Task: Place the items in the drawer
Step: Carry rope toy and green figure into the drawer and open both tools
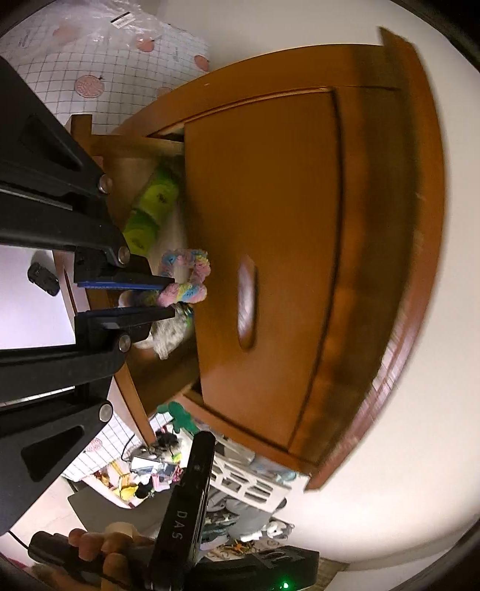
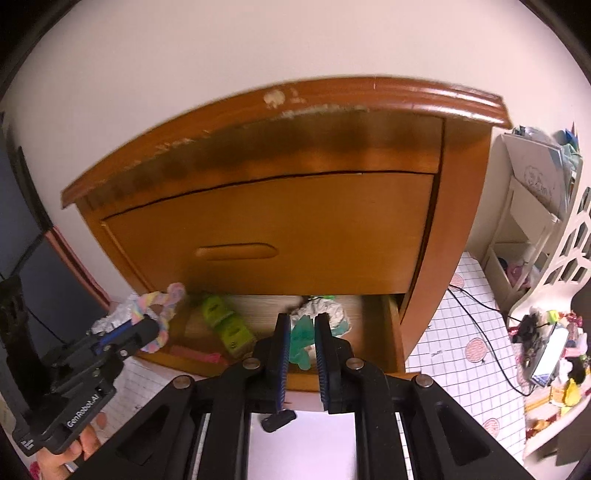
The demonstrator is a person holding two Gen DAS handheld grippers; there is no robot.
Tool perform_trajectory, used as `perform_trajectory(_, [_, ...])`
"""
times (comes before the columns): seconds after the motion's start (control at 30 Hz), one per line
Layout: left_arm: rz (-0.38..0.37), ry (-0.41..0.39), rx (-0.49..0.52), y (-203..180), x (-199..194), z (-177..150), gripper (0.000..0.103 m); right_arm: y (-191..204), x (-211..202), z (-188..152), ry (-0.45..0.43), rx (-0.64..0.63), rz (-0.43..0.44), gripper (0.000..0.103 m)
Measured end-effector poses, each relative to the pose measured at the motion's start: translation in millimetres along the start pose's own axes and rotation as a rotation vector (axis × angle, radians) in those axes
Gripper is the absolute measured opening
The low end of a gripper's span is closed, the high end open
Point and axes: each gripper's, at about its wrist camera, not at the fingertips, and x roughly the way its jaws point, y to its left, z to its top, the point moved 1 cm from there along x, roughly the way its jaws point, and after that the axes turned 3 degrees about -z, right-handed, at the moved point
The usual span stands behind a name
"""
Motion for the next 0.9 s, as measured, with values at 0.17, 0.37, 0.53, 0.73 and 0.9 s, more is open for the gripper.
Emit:
perform_trajectory(0.17, [0.027, 0.043, -0.026, 14.7, 20.9, -10.8, 0.008, -3.8, 27.9, -2.0, 0.046, -0.004, -0.027, 0.014])
perform_trajectory(0.37, [0.049, 0.075, -0.042, 25.8, 36.9, -20.1, 0.008, -5.6, 53.4, -13.6, 0.093, -0.007, -0.048, 0.014])
perform_trajectory(0.53, [0.059, 0.091, -0.051, 29.8, 43.7, -23.9, 0.011, -7.5, 67.4, -19.4, 0.120, -0.004, -0.043, 0.015])
perform_trajectory(0.73, [0.062, 0.096, -0.060, 30.3, 45.0, -28.1, 0.028, -7.1, 73.6, -24.5, 0.138, -0.009, -0.049, 0.017])
perform_trajectory(0.9, [0.069, 0.087, -0.072, 32.0, 44.1, -29.2, 0.054, -8.0, 76.2, -27.8, 0.148, -0.005, -0.053, 0.031])
